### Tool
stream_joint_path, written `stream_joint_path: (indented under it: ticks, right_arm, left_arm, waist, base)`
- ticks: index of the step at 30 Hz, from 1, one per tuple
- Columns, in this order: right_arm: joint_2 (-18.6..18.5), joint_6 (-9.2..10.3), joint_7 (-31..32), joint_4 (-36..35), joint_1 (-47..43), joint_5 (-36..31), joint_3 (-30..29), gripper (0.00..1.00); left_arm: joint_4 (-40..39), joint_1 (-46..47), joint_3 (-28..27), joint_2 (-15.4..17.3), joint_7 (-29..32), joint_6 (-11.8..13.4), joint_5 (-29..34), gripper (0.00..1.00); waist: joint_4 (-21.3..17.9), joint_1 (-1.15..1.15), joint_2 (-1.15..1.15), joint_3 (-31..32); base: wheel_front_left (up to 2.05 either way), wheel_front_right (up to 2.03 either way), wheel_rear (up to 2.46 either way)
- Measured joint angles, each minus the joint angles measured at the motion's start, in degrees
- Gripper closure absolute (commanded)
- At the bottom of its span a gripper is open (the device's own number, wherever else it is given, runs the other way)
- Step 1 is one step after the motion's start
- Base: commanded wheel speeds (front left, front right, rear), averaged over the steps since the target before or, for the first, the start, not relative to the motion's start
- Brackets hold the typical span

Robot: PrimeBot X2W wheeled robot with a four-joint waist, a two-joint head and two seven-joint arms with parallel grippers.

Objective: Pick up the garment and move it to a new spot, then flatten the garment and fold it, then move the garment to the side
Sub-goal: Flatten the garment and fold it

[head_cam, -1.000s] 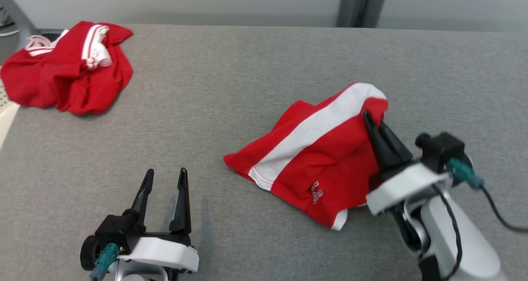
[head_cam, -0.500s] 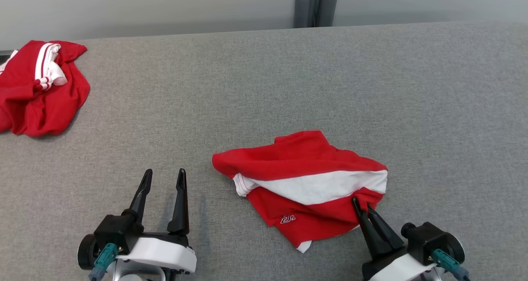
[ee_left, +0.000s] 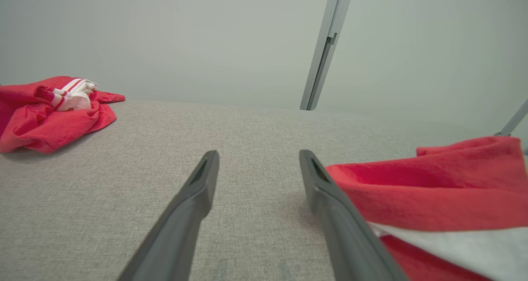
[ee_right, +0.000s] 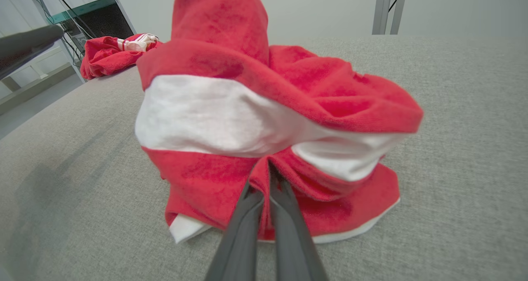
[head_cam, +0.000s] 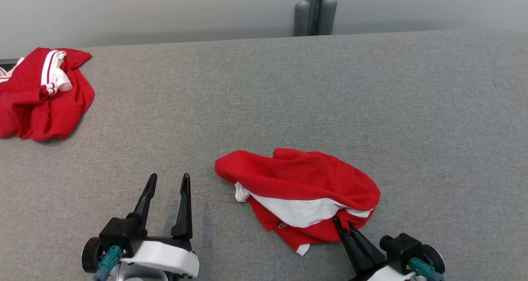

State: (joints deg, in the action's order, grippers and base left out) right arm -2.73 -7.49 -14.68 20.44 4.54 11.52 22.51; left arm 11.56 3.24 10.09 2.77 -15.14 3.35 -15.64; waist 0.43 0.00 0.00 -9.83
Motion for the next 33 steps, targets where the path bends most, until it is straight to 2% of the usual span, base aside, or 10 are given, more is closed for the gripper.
stream_joint_path:
  ticks: [2,3,4,8,13,21,24,27,32,33]
  right_arm:
    - [-0.01,0.0,-0.03,0.52,0.22,0.32,0.21,0.38]
    - [-0.01,0.0,-0.04,0.62,0.21,0.37,0.31,0.38]
    - [-0.01,0.0,-0.04,0.66,0.21,0.37,0.34,0.0]
    - [0.0,0.0,-0.08,-0.53,-0.14,-0.26,-0.12,0.0]
    - [-0.05,0.0,-0.22,-5.22,-2.22,-0.91,-2.25,0.0]
    - [-1.43,0.0,0.01,-12.61,-3.44,-1.56,-12.59,0.0]
    - [-1.89,0.0,1.32,-11.34,-2.05,-1.47,-16.27,0.0]
    - [-2.97,0.0,2.94,-6.62,0.93,-0.79,-17.74,0.0]
    - [-4.75,0.0,4.3,2.48,7.07,1.18,-16.18,0.0]
    - [-4.75,0.0,4.3,2.48,7.07,1.18,-16.18,0.0]
  left_arm:
    - [0.01,-0.23,0.04,0.0,0.01,-0.01,-0.01,0.0]
    - [0.01,-0.28,0.03,0.01,0.0,0.0,-0.02,0.0]
    - [0.0,-0.31,-0.01,0.0,0.0,0.0,-0.02,0.0]
    - [-0.1,-0.5,-0.36,0.01,0.0,0.1,-0.09,0.0]
    - [-0.31,-0.53,-0.56,0.0,0.0,0.21,-0.09,0.0]
    - [-0.22,-0.52,-0.37,0.0,0.0,0.16,-0.08,0.0]
    - [-0.14,-0.46,-0.19,0.0,0.0,0.14,-0.08,0.0]
    - [-0.04,-0.36,0.03,0.0,0.01,0.02,-0.08,0.0]
    - [0.02,0.09,-0.14,0.0,0.01,0.0,0.0,0.0]
    - [0.02,0.09,-0.14,0.0,0.01,0.0,0.0,0.0]
  waist:
    - [0.04,0.0,0.0,0.24]
    - [0.02,0.0,0.0,0.32]
    - [-0.03,0.0,0.0,0.38]
    - [-0.55,0.0,0.0,0.59]
    - [-1.67,0.0,0.0,0.7]
    - [-2.03,0.0,0.0,0.95]
    - [-1.38,0.0,0.0,0.95]
    - [-0.43,0.0,0.0,0.81]
    - [1.56,0.0,0.0,0.43]
    - [1.56,0.0,0.0,0.43]
  base:
    - [0.0,0.0,0.0]
    - [0.0,0.0,0.0]
    - [0.0,0.0,0.0]
    - [0.0,0.0,0.0]
    - [0.0,0.0,0.0]
    - [0.0,0.0,0.0]
    - [0.0,0.0,0.0]
    - [0.0,0.0,0.0]
    - [0.0,0.0,0.0]
    - [0.0,0.0,0.0]
